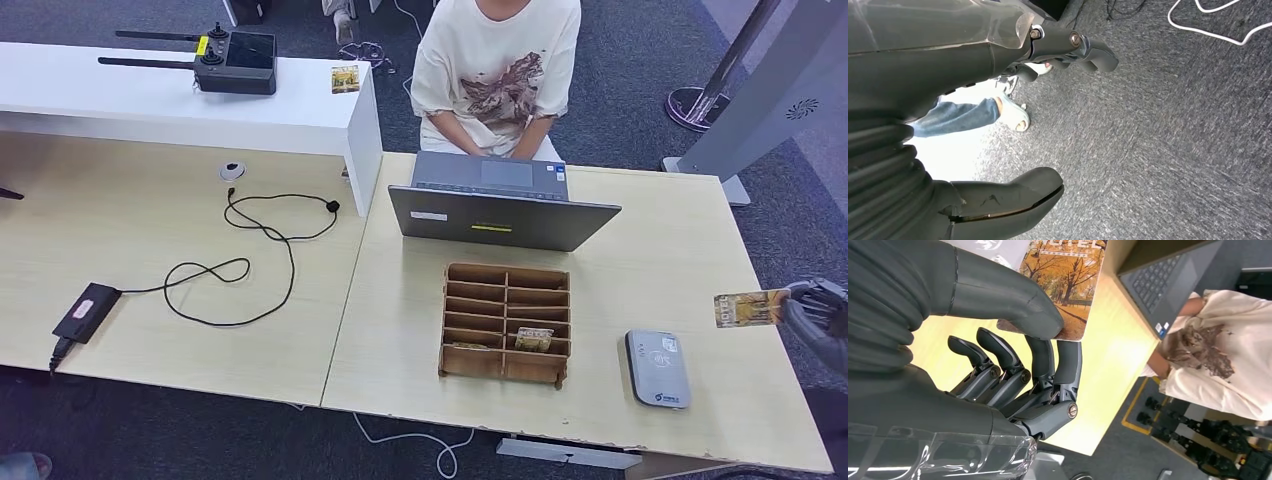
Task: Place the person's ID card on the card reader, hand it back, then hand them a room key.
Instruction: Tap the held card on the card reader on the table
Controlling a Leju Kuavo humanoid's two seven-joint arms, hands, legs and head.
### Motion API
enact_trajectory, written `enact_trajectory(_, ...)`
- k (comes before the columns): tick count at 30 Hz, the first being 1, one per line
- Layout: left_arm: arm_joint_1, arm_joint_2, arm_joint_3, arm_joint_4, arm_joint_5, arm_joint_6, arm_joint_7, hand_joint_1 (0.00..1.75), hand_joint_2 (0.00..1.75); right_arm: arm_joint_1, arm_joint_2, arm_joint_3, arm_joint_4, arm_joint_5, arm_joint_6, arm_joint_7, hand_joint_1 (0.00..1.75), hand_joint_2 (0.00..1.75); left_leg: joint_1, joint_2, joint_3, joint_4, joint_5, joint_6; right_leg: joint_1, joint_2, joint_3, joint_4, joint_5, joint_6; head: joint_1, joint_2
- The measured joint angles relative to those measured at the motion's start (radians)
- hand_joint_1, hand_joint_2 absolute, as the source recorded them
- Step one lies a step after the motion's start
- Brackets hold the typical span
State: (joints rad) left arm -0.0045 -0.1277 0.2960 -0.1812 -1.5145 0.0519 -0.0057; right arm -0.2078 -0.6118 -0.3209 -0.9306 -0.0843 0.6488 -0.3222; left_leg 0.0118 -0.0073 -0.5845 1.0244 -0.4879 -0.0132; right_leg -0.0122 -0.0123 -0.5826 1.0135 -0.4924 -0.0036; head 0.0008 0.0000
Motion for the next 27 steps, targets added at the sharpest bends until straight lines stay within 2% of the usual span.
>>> enact_trajectory(5,0.000,0.003,0.000,0.000,0.000,0.000,0.000,0.00,1.75,0.037,-0.012,-0.012,-0.019,0.010,0.006,0.026,1.75,1.75,0.000,0.001,0.000,0.000,0.000,0.000,0.000,0.001,0.000,0.000,0.000,0.000,0.000,0.000)
enact_trajectory(9,0.000,0.004,0.000,0.000,0.000,0.000,-0.001,0.00,1.75,0.036,-0.022,0.005,-0.006,0.067,0.012,0.038,1.75,1.75,0.000,0.001,0.000,0.000,0.000,0.000,0.000,0.002,0.000,0.000,0.000,0.000,0.000,0.000)
enact_trajectory(16,-0.001,0.006,0.000,0.000,0.000,0.000,-0.006,0.00,1.75,-0.042,-0.042,0.131,0.083,0.177,-0.027,0.062,1.75,1.75,0.000,0.003,0.001,0.000,0.000,0.000,0.000,0.003,0.000,0.000,0.000,0.000,0.000,0.000)
enact_trajectory(27,-0.002,0.007,0.000,0.000,0.000,-0.005,0.001,0.00,1.75,-0.173,-0.041,0.309,0.243,0.321,-0.127,0.101,1.75,1.75,0.000,0.002,0.000,0.000,0.000,0.000,0.000,0.002,0.000,0.001,0.000,0.000,0.000,0.000)
